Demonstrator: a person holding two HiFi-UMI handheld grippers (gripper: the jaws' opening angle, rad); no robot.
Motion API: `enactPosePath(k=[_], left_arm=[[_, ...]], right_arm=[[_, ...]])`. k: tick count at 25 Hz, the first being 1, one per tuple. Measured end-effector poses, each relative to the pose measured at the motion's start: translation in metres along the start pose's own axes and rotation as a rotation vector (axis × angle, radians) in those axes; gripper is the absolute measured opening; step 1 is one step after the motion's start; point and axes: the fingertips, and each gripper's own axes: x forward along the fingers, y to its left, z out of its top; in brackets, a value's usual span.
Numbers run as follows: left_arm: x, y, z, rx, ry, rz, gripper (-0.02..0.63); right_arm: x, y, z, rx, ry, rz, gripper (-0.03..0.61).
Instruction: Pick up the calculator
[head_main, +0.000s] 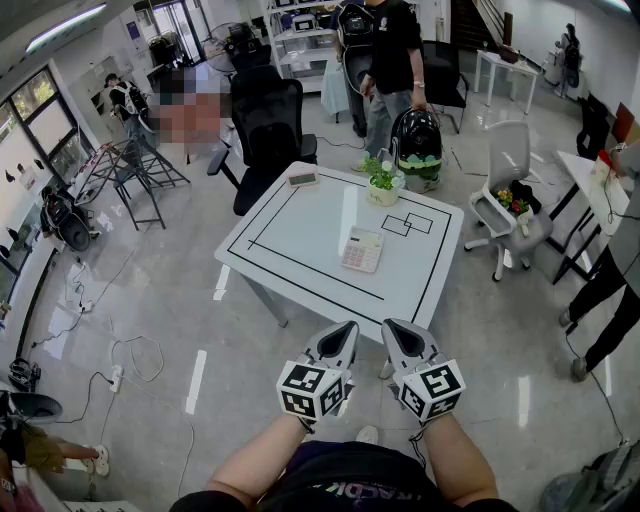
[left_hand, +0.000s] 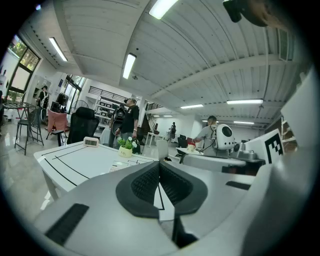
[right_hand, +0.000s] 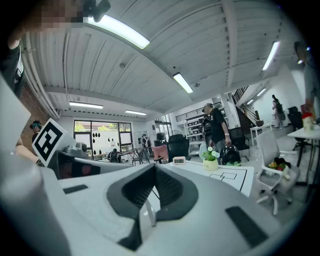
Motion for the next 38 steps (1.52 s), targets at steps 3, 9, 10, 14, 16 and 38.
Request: enactPosePath(k=[3,9,10,14,16,38], left_arm=[[0.003,-0.001,0.001,0.002,0.000,0.003,0.002],[0.003,-0.001,0.000,0.005,-0.003,0.013,0.002],[0.003,-0.001,0.001,0.006,-0.004,0.015,0.002],[0.004,-0.003,0.001,0.012,-0.008,0.023,0.002],[0.006,-0.002,0.002,0.014,-0.009,0.028,0.002],[0.121,0.104,0.031,0.002,0.094,-0.164,0.307]], right_arm=[[0.000,-0.004,0.000,0.003,0.000,0.002,0.001],[-0.001,-0.002,0.002,0.004,-0.016,0.020,0.002],[-0.001,-0.001,0.003,0.004,-0.023,0.024,0.002],[-0.002,-0.001,0.007,-0.006,-0.033,0.036,0.002],[-0.001,-0.002,0.008,-0.012,-0.033,0.036,0.002],[0.116,-0.073,0.019,0.054,-0.044,-0.144,0.135]])
